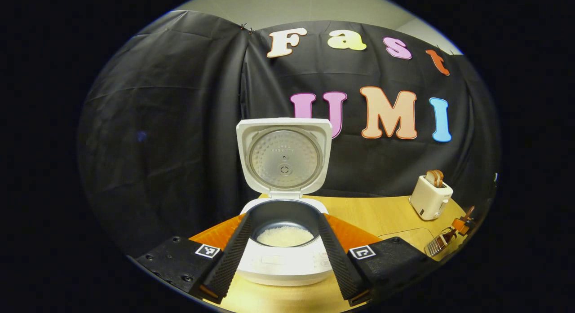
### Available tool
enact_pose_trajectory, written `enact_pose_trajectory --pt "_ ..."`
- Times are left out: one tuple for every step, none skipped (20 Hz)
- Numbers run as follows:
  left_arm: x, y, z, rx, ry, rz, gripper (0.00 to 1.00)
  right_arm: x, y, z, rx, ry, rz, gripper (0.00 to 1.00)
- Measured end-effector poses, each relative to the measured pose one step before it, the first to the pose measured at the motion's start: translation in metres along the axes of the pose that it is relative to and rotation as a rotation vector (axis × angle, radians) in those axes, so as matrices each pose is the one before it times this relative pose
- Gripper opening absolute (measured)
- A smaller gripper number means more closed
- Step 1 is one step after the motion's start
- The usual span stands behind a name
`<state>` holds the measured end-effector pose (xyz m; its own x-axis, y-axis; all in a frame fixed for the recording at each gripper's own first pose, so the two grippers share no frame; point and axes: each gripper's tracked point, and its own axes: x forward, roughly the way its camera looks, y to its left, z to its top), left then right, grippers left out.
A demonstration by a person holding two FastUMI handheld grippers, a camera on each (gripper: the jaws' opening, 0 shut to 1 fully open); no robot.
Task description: Close the left gripper, press the button to open the rice cooker; take a wooden spoon from the chopstick holder with the right hand, scoop a spoonful of rice and pour it into the rice cooker, then put the wooden spoon back into the chopstick holder.
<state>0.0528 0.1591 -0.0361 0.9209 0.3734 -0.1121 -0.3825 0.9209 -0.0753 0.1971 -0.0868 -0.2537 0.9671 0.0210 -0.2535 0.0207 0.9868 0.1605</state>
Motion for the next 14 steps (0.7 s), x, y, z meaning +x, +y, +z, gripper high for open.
enact_pose_trajectory --pt "-0.00113 -0.00275 -0.00305 0.00073 0.0052 0.00204 0.88 0.00337 -0.00306 -0.00091 0.01438 0.00345 0.00096 0.61" --pt "-0.00155 -0.00342 -0.00284 0.00228 0.00653 0.00103 0.88 0.00232 -0.00401 0.00058 0.01 0.0043 -0.00264 0.52" --pt "-0.00118 -0.00262 -0.00303 0.00455 0.00543 0.00165 0.89 0.0034 -0.00098 0.00038 0.00656 0.00292 0.01058 0.43" --pt "-0.00089 -0.00285 -0.00244 0.00569 0.00485 0.0013 0.89 0.00092 0.00134 -0.00012 0.00783 0.00818 0.01353 0.34" --pt "-0.00055 -0.0036 -0.00097 0.00594 0.00259 0.00056 0.88 0.00323 0.0012 0.00002 0.0159 0.00461 0.0115 0.29" --pt "-0.00137 -0.00275 0.00007 0.00371 0.00033 0.00123 0.88 0.00068 -0.00044 0.00041 0.00512 0.00622 -0.00492 0.24" --pt "-0.00007 -0.00324 -0.001 0.00103 0.00087 -0.00044 0.88 0.00158 0.00139 0.00061 0.00295 0.00213 0.00233 0.27" --pt "-0.00082 -0.00262 -0.00057 -0.00062 0.00288 0.00098 0.88 0.0016 -0.0007 0.00088 0.01485 -0.00046 -0.01592 0.23" --pt "-0.0005 -0.00185 -0.00189 -0.00045 0.00125 0.00066 0.88 0.00197 0.00315 0.00057 -0.00437 -0.00385 0.00718 0.2" --pt "-0.00077 -0.00207 0.00073 0.00009 -0.00064 0.00121 0.88 0.0004 0.00324 0.00082 0.00436 -0.00332 0.0151 0.2" --pt "-0.00063 -0.0021 -0.00095 0.0004 0.00036 0.00114 0.88 0.00086 0.00598 -0.00145 -0.00207 0.00293 0.01467 0.16" --pt "-0.00043 -0.00072 0.00062 0.00007 0.00066 0.00204 0.88 0.00036 -0.00002 0.00013 -0.00326 -0.00417 0.0072 0.17" --pt "-0.00092 -0.00075 -0.00018 -0.00036 -0.00108 0.00117 0.88 -0.00032 0.00108 0.00043 -0.00374 0.00544 0.00607 0.17" --pt "-0.00162 -0.00097 -0.00007 -0.00088 -0.00109 0.00317 0.89 0.00009 0.00141 -0.00067 -0.00392 0.00391 0.00806 0.14"
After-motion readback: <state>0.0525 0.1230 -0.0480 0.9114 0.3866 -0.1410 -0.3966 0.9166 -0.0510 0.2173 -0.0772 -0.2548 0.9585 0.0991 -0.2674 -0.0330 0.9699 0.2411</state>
